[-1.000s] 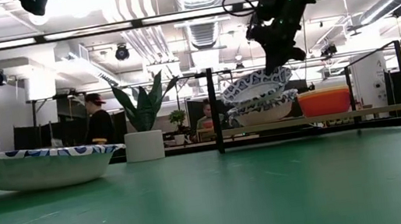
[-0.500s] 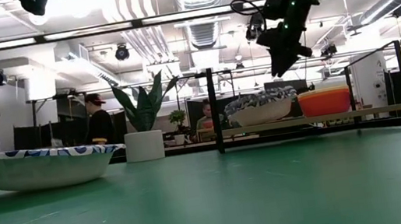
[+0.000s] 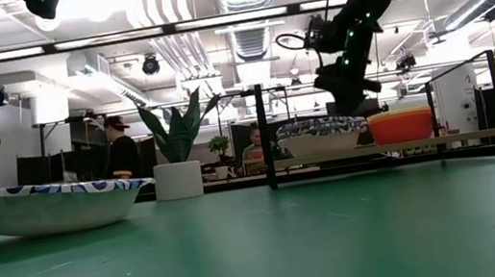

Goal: Place and stack bowls onto a shelf
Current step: Stack the green bowl on top of the yellow bowl on the shelf

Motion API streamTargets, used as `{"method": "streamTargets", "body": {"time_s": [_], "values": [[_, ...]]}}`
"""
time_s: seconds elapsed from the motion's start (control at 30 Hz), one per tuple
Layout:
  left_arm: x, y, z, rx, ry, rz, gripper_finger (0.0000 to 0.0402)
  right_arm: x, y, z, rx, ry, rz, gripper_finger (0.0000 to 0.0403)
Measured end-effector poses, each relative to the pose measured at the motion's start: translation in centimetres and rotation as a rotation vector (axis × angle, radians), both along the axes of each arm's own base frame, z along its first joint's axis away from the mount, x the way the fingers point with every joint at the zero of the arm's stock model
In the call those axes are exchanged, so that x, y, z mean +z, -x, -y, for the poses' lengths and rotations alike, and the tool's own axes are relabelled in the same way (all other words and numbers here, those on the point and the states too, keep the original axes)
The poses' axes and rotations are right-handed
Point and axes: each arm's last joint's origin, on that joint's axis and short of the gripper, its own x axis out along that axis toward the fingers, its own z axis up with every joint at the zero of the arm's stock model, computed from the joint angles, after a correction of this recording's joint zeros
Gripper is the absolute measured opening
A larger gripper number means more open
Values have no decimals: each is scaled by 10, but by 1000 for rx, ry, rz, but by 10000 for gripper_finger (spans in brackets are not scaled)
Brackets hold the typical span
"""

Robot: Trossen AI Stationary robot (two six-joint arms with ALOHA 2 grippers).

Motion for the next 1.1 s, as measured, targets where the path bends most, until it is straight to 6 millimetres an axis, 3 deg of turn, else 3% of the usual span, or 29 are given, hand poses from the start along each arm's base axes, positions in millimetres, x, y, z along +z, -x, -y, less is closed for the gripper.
{"method": "streamTargets", "body": {"time_s": [0.13, 0.3, 0.4, 0.53, 0.67, 0.8, 1.1], "values": [[0, 0, 0, 0, 0, 0, 40, -9, -14, -6, 62, -35, 0, 66], [0, 0, 0, 0, 0, 0, 40, -6, -22, -13, 102, -18, -4, 66], [0, 0, 0, 0, 0, 0, 40, 6, -20, -20, 103, -4, 26, 66], [-1, -1, 0, 0, 3, -5, 40, 37, -15, -42, 160, 10, 137, 66], [-4, -7, 1, -6, 34, -23, 40, 61, -10, -85, 231, 60, 195, 66], [-10, -18, 2, -12, 85, -60, 40, 74, -5, -144, 342, 108, 286, 66], [-30, -46, 5, -19, 381, -125, 40, 55, 8, -264, 606, 201, 522, 66]]}}
